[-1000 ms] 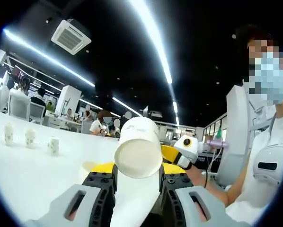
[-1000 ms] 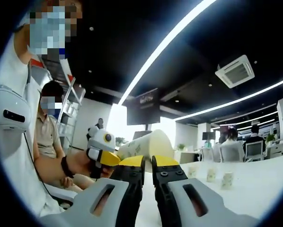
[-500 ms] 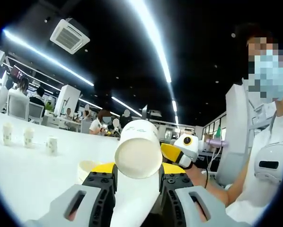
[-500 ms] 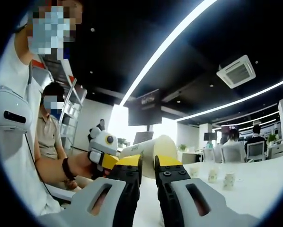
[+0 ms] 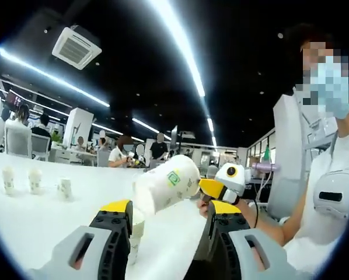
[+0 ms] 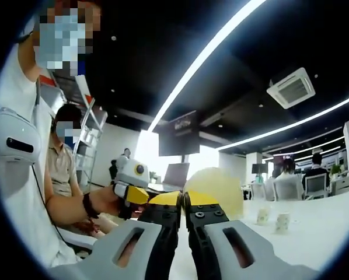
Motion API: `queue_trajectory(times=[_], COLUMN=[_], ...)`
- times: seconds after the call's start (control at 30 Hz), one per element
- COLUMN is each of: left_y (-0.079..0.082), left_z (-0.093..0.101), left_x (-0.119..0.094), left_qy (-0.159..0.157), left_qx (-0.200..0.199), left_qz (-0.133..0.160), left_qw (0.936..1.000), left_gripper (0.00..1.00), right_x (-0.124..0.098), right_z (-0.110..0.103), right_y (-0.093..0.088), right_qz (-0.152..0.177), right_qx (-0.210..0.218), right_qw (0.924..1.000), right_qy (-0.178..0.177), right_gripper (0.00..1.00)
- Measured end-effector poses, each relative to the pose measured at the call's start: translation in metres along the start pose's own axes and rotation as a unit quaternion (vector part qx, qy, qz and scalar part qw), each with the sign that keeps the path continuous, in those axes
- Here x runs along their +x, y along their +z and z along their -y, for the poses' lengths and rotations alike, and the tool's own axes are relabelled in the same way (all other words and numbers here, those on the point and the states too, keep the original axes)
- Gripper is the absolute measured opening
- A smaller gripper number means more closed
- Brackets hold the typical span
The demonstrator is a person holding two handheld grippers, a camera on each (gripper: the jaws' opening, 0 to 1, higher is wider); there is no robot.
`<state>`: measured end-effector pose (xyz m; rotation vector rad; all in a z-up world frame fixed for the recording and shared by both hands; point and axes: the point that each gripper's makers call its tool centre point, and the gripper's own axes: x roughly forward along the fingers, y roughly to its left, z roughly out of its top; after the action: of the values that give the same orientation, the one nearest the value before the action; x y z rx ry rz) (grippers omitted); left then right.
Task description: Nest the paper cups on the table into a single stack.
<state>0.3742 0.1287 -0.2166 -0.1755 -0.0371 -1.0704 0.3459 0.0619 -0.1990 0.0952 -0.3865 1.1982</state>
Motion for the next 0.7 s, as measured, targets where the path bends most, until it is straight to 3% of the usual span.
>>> queue_trajectory(times=[0.1, 0.2, 0.27, 0.43, 0.7], left_y=[0.006, 0.015, 0.016, 0.003, -0.029], left_z=[-0.008, -0.009, -0.007, 0.016, 0.021], left_x=[0.002, 0.006, 0.012, 0.023, 0.033], left_qy=[0.005, -0.006, -0.026, -0.088, -0.086], left_qx=[0.036, 0.057, 0.076, 0.077, 0.122], left_qz=[-0.022, -0.029, -0.050, -0.095, -0.163], left_qw=[0.9991, 0.9979, 0.9955, 0.9885, 0.9754], left_gripper=[0.62, 0.63, 0.65, 0.68, 0.58], right_x=[-0.001, -0.001, 0.000, 0.001, 0.004], right_z=[-0.001, -0.003, -0.005, -0.009, -0.018], right_y=[0.000, 0.003, 0.005, 0.008, 0.006], right_qz=[-0.001, -0.001, 0.001, 0.003, -0.003], right_qx=[0.002, 0.000, 0.000, -0.002, -0.001], right_qw=[1.0000, 1.0000, 1.0000, 0.9998, 0.9992], right_qy=[0.003, 0.005, 0.009, 0.019, 0.041], right_gripper=[0.03, 0.03, 0.03, 0.03, 0.03])
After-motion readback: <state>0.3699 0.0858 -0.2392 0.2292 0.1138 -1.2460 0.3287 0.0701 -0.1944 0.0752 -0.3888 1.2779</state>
